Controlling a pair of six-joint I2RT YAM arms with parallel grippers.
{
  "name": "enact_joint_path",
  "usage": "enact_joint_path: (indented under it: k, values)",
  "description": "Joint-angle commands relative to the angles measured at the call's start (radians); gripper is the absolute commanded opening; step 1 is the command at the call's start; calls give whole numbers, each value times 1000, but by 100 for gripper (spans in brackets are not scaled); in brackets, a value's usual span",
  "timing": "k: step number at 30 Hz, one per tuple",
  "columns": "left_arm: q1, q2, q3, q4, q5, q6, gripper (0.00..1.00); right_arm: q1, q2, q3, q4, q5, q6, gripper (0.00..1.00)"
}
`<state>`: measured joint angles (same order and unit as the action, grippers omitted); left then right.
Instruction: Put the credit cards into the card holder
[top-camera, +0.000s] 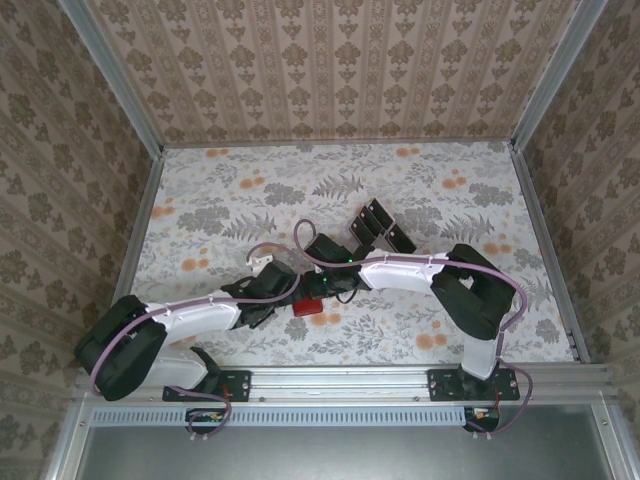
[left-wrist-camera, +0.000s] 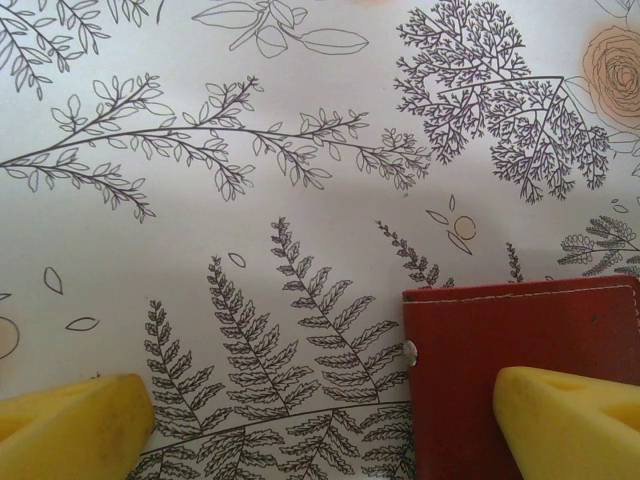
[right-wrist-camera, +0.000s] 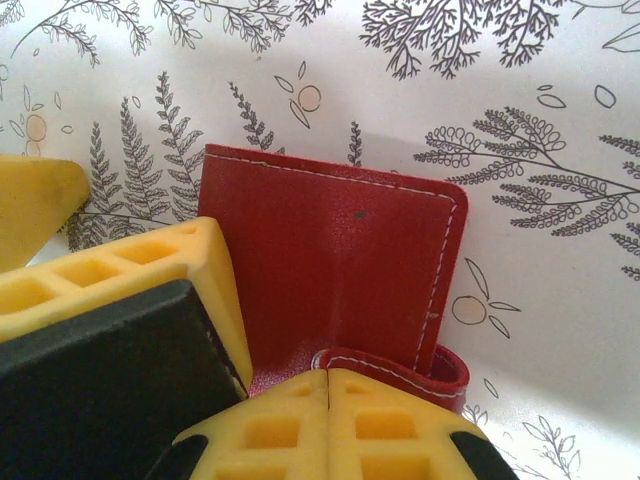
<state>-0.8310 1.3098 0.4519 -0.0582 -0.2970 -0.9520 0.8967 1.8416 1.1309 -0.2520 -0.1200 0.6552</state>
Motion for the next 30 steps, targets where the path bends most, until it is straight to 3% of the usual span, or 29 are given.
enact_joint_path:
  k: [1,17,30]
  values:
    - [12,62,-59,-41,20,-41,100,0,26,-17,9,-17,17,0]
    - [11,69,-60,-38,22,-43,100,0,-18,-28,40,-21,49,0]
    - [18,10,-43,-71,27,-48,100,0,75,-51,67,-28,72,0]
